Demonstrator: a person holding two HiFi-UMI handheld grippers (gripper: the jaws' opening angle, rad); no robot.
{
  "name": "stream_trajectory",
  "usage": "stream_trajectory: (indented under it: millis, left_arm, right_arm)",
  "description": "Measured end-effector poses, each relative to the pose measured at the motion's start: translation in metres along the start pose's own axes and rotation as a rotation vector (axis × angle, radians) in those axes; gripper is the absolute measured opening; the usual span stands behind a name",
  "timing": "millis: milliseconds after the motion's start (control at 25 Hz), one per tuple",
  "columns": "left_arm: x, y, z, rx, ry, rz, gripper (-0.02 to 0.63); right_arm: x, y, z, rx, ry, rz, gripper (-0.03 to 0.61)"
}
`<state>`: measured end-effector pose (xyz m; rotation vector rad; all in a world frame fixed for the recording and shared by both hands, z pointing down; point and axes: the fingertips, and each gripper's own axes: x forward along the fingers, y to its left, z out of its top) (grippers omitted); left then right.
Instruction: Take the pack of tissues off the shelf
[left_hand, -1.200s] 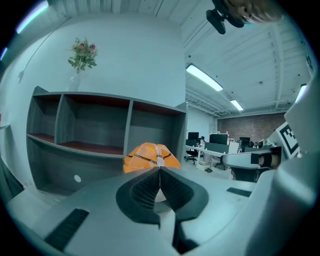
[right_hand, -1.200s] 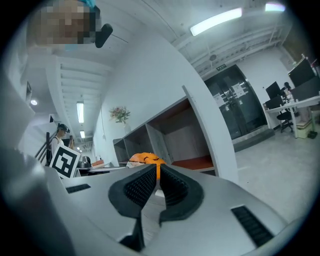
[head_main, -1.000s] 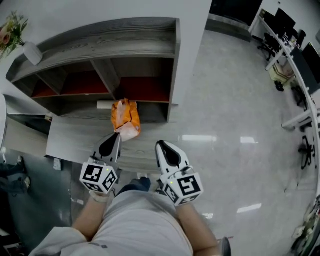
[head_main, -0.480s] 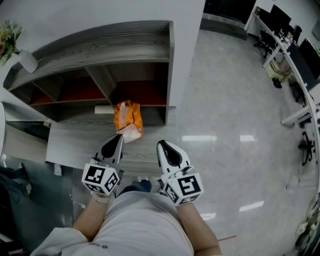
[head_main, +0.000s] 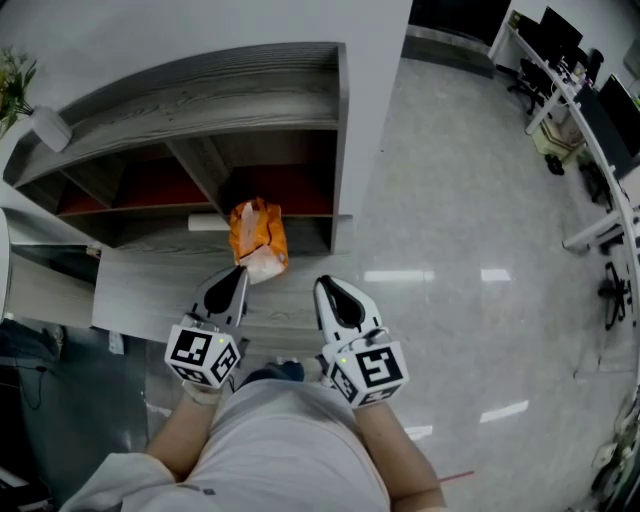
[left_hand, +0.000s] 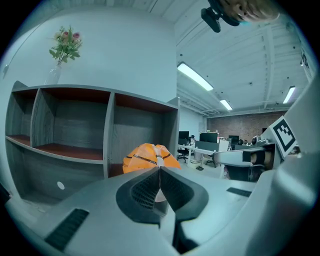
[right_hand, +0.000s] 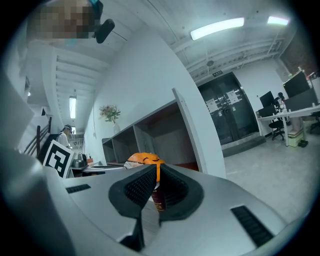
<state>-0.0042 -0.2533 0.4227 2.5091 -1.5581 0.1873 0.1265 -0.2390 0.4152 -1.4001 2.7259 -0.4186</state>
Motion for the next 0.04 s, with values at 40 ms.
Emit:
stream_trajectory:
  millis: [40]
  left_arm:
    - [0.0011, 0.001, 0.0007, 0.001, 0.0, 0.0, 0.018]
  right_arm:
    - [0.0017, -0.0003, 0.0009, -0.002, 0.0, 0.001, 0.031]
